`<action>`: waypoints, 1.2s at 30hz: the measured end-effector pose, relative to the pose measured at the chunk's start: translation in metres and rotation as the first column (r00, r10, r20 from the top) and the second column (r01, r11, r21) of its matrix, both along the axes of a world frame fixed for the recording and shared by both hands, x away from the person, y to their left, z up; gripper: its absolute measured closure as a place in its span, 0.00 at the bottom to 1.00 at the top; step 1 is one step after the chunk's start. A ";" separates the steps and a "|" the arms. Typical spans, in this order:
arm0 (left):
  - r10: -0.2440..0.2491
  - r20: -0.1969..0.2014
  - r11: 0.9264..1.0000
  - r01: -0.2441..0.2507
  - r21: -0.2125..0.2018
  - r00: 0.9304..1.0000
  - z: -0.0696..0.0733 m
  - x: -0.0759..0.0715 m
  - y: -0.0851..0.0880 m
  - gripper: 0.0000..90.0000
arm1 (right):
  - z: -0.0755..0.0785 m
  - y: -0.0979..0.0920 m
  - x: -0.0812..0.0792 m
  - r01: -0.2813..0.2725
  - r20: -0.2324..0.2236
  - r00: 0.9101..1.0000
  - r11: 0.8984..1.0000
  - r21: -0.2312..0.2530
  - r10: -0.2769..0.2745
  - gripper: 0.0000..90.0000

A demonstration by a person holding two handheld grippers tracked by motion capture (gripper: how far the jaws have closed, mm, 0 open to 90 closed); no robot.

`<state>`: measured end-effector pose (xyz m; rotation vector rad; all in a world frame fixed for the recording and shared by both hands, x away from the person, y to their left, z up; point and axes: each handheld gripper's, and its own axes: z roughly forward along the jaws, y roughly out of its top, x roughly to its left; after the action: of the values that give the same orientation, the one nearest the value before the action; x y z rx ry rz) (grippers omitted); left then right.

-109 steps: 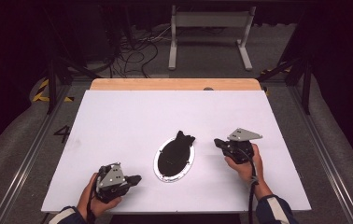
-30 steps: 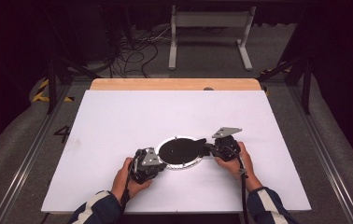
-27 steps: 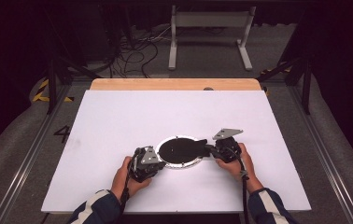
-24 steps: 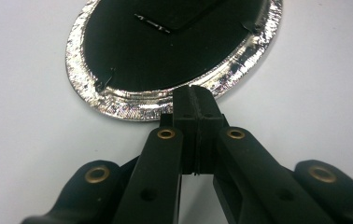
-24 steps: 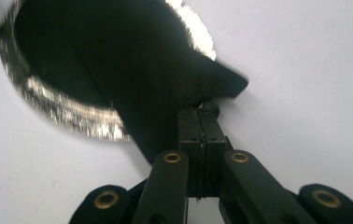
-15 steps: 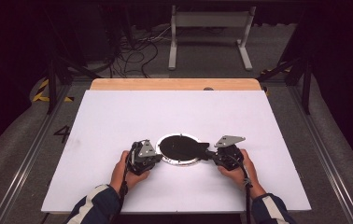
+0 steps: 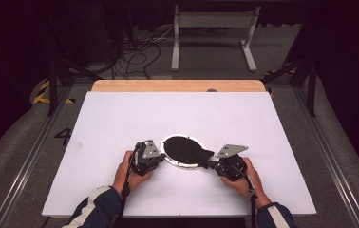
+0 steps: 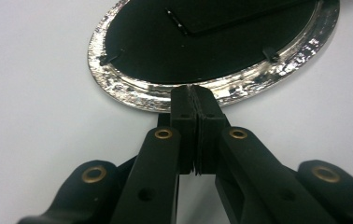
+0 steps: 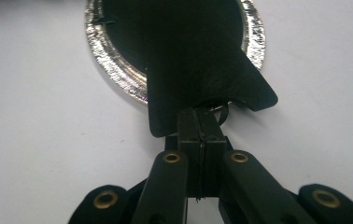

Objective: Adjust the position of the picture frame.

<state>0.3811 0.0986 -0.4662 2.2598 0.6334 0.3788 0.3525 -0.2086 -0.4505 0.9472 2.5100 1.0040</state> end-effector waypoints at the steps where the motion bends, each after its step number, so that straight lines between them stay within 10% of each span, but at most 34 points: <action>1: -0.009 -0.009 1.000 0.009 -0.001 1.000 0.000 -0.001 0.000 0.98 | 0.000 0.001 -0.001 -0.007 0.000 1.000 1.000 0.001 0.007 1.00; 17: -0.078 -0.002 0.996 0.078 0.031 0.997 0.002 -0.009 -0.006 0.96 | 0.002 0.007 -0.009 -0.071 0.006 0.997 0.997 -0.002 0.071 0.99; 26: -0.072 0.001 0.997 0.071 0.029 0.997 0.002 -0.007 -0.007 0.96 | 0.005 -0.014 0.008 0.055 0.095 0.994 0.998 0.021 -0.057 1.00; 36: -0.072 0.002 0.997 0.072 0.021 0.997 0.002 -0.001 -0.008 0.96 | -0.002 -0.011 0.018 0.074 0.095 0.993 0.997 -0.004 -0.074 1.00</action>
<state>0.3797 0.0909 -0.4647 2.2950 0.5472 0.3540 0.3702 -0.2194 -0.4523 0.9602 2.3817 0.9927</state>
